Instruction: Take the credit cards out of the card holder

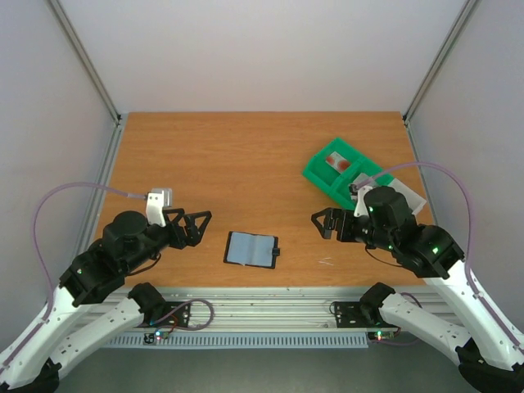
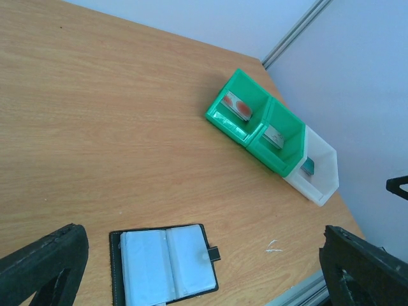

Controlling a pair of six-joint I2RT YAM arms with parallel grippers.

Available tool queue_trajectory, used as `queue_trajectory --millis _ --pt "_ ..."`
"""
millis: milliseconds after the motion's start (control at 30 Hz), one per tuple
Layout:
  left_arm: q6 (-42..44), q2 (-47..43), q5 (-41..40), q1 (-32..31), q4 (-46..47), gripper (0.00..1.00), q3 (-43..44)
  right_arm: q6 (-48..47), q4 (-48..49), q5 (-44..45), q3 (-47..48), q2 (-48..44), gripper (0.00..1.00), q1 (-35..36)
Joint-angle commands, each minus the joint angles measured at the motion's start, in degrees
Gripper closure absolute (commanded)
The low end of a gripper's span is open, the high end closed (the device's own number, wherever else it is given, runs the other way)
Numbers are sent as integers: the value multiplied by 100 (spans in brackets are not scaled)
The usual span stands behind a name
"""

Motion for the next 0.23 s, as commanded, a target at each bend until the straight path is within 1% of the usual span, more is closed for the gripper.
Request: queue_trajectory --millis 0,200 --pt "-32 -50 28 -15 138 1 -29 128 135 -74 -104 -44 2 35" --pt "-32 88 91 -16 147 1 -12 142 135 -61 -111 -46 1 38"
